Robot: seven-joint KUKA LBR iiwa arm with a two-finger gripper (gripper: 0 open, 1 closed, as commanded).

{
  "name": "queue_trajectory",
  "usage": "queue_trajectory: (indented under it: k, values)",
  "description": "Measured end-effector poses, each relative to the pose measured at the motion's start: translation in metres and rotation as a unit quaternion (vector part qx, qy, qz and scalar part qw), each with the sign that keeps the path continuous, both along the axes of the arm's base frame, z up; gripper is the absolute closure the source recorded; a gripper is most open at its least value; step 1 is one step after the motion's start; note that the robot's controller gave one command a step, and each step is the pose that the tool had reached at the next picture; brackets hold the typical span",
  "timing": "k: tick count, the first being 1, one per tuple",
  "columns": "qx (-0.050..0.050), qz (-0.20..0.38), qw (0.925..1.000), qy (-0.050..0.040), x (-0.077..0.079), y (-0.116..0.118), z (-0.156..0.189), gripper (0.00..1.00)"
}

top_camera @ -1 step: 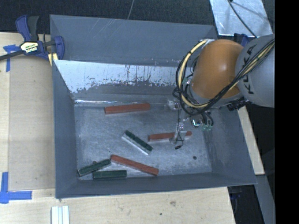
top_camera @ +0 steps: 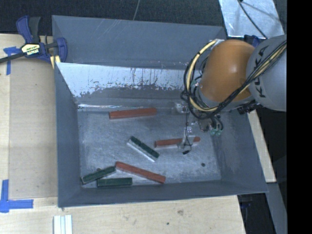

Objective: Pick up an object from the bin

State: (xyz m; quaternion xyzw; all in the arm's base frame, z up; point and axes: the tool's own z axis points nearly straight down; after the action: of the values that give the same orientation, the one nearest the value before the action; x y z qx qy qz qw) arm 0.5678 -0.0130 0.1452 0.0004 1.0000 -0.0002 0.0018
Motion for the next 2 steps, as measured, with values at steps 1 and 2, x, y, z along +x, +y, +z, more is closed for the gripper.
queue_trajectory:
  k: [1,2]
  values:
    - [0.0,0.009,1.0,0.0004,0.0182,0.0087,-0.0867,0.0]
    - [0.0,0.01,1.0,-0.0019,0.0195,0.0092,-0.0881,0.0]
